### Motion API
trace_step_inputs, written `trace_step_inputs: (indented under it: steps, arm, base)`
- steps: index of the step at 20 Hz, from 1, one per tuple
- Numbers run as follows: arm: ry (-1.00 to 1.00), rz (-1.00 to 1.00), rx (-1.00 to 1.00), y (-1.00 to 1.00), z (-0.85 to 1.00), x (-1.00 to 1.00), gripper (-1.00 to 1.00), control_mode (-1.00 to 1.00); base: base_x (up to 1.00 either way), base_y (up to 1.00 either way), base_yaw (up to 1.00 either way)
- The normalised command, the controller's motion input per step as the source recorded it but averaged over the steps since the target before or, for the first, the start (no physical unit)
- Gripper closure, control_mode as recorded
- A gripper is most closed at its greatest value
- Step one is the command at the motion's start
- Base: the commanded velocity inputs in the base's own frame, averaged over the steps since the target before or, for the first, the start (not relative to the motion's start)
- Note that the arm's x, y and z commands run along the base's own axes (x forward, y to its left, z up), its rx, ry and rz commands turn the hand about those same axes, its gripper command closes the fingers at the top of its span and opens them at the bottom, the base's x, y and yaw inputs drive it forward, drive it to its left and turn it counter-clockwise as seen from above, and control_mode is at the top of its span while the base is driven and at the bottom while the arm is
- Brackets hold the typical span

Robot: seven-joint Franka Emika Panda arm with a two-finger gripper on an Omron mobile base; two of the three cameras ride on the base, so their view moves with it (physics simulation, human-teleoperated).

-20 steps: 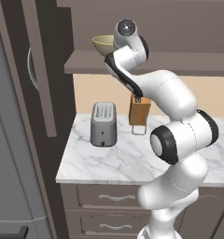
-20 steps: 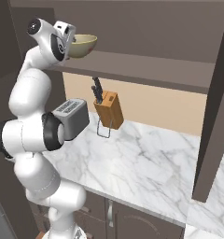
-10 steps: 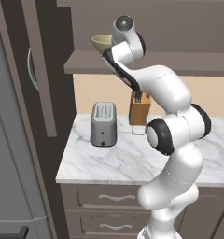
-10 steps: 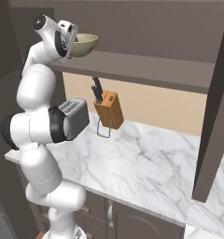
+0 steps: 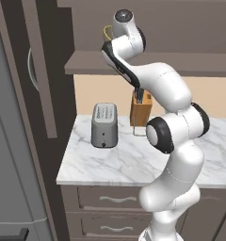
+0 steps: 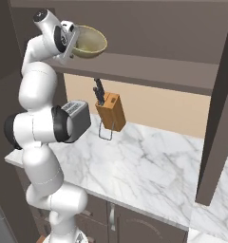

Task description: Move the bowls from the cabinet to the plates on the dining table.

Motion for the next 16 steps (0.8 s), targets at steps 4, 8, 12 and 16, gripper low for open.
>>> trace_step_inputs:
  steps: [4, 8, 12, 16]
  arm:
    - [0.04, 0.00, -0.03, 0.00, -0.30, 0.00, 1.00, -1.00]
    - [-0.01, 0.00, 0.00, 0.00, -0.30, -0.07, 1.00, -1.00]
    - [-0.11, 0.00, 0.00, 0.02, -0.01, -0.23, 1.00, -1.00]
    - [-0.14, 0.01, 0.00, 0.00, 0.11, -0.43, 1.00, -1.00]
  base:
    - [0.00, 0.00, 0.00]
    - [0.00, 0.00, 0.00]
    - [0.00, 0.00, 0.00]
    - [0.00, 0.00, 0.00]
